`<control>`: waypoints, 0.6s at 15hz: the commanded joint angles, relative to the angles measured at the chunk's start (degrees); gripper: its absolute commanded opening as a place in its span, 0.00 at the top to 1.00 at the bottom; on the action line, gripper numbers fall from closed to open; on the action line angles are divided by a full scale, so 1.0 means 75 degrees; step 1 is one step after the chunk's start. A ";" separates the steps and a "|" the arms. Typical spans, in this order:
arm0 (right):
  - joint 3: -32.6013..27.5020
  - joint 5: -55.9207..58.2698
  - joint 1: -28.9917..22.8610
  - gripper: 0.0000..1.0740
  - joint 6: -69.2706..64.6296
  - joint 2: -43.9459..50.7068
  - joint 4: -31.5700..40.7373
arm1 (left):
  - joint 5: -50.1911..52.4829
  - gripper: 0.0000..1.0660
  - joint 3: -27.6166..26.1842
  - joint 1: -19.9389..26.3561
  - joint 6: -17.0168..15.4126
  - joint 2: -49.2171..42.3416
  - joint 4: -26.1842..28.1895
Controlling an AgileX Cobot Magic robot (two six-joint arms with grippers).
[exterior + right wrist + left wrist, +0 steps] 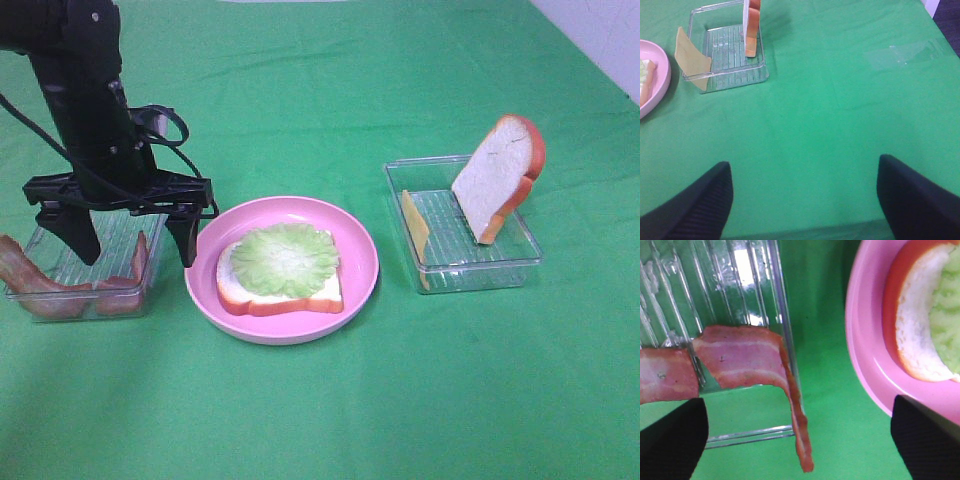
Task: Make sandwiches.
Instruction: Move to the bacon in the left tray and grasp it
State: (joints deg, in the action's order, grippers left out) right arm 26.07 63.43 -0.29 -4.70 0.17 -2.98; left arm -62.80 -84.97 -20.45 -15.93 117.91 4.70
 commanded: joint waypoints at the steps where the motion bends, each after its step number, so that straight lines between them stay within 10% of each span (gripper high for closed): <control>1: -0.0015 -0.0031 0.0023 0.28 0.0061 0.0237 0.0023 | -0.0145 0.30 0.0061 -0.0008 -0.0008 0.0031 0.0000; 9: -0.0015 -0.0031 0.0023 0.28 0.0061 0.0237 0.0023 | -0.0008 0.36 0.0061 -0.0008 -0.0031 0.0038 -0.0008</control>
State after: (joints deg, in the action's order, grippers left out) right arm 26.07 63.43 -0.29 -4.70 0.17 -2.98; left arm -63.08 -84.97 -20.45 -15.93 117.91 4.70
